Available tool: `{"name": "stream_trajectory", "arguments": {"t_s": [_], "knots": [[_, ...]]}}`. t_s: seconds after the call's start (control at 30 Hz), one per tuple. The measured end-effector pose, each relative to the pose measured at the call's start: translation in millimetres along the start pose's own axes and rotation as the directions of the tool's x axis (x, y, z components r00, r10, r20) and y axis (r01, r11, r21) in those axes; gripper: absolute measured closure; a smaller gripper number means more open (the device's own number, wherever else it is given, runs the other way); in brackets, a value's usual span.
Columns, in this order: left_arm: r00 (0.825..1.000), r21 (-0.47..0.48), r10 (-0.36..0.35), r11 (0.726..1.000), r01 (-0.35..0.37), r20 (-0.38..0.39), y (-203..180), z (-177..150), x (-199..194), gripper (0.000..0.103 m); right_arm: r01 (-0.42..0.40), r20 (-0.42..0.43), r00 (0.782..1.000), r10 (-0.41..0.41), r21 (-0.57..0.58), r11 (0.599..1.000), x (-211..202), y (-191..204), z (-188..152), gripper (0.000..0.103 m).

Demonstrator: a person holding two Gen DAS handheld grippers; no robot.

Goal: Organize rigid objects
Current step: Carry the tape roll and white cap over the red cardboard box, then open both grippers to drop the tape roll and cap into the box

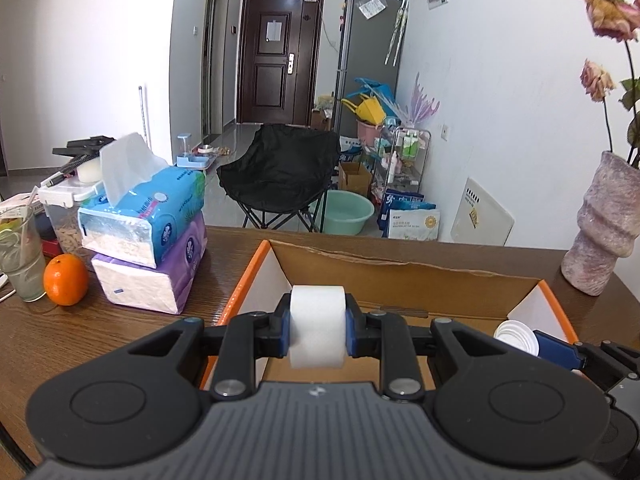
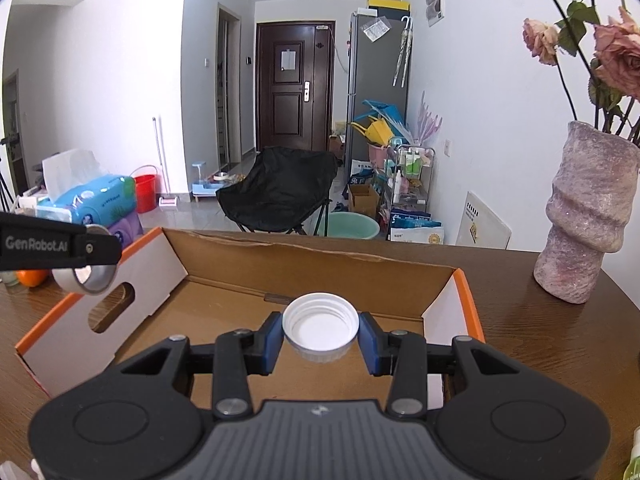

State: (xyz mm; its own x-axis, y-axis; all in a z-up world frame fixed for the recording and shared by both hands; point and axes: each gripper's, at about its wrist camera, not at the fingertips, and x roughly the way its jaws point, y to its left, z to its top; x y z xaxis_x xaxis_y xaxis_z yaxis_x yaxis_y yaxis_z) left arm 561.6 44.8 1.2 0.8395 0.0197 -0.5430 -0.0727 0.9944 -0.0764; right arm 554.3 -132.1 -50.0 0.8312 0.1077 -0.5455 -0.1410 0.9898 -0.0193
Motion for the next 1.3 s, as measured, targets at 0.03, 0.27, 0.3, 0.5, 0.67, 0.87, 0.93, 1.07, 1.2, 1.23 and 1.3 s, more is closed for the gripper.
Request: {"name": "stream_trajectory", "arguments": {"t_s": [0.03,0.27,0.3,0.5,0.67,0.87,0.93,1.07,1.2,1.23,1.3], "knots": [[1.000,0.001,0.002,1.000,-0.002,-0.006,0.2,-0.2,3.1,0.078,0.002,-0.005,1.000,-0.002,-0.002,1.000,2.2,0.0,-0.3,0.064],[0.998,0.006,0.017,1.000,-0.017,-0.065,2.4,-4.5,24.0,0.078,0.017,-0.044,0.999,-0.017,-0.004,1.000,14.9,-1.2,-4.4,0.064],[0.997,0.007,0.018,1.000,-0.018,-0.078,2.7,-5.6,26.8,0.078,0.020,-0.051,0.998,-0.020,-0.004,1.000,16.8,-2.3,-5.0,0.064],[0.992,0.015,0.023,1.000,-0.022,-0.123,1.8,-11.0,35.3,0.078,0.029,-0.074,0.997,-0.029,-0.001,1.000,22.1,-4.6,-8.3,0.064],[0.984,0.024,0.031,0.999,-0.028,-0.175,0.9,-16.2,45.0,0.078,0.034,-0.096,0.995,-0.035,-0.008,0.999,25.3,-4.4,-9.8,0.064],[0.984,0.025,0.029,0.999,-0.025,-0.174,0.7,-15.9,43.6,0.058,0.035,-0.121,0.992,-0.034,0.001,0.999,27.4,-6.4,-9.3,0.063],[0.987,0.024,0.035,0.999,-0.032,-0.155,-0.3,-14.8,39.7,0.037,0.047,-0.127,0.991,-0.047,0.002,0.999,27.3,-6.6,-8.8,0.045],[0.992,0.010,0.054,0.999,-0.053,-0.113,0.0,-11.5,30.5,0.003,0.082,-0.102,0.992,-0.080,0.013,0.997,23.3,-8.7,-7.6,0.006],[0.995,0.016,0.060,0.998,-0.058,-0.086,-1.8,-9.1,24.6,0.000,0.078,-0.091,0.993,-0.076,0.025,0.997,20.1,-11.9,-5.3,0.002],[0.995,0.018,0.062,0.998,-0.060,-0.084,-2.5,-8.8,24.0,0.000,0.079,-0.090,0.993,-0.076,0.024,0.997,19.8,-12.4,-5.1,0.001],[0.994,0.017,0.063,0.998,-0.062,-0.085,-2.6,-8.2,23.8,0.000,0.079,-0.092,0.993,-0.077,0.022,0.997,19.8,-12.0,-5.0,0.001]]}}
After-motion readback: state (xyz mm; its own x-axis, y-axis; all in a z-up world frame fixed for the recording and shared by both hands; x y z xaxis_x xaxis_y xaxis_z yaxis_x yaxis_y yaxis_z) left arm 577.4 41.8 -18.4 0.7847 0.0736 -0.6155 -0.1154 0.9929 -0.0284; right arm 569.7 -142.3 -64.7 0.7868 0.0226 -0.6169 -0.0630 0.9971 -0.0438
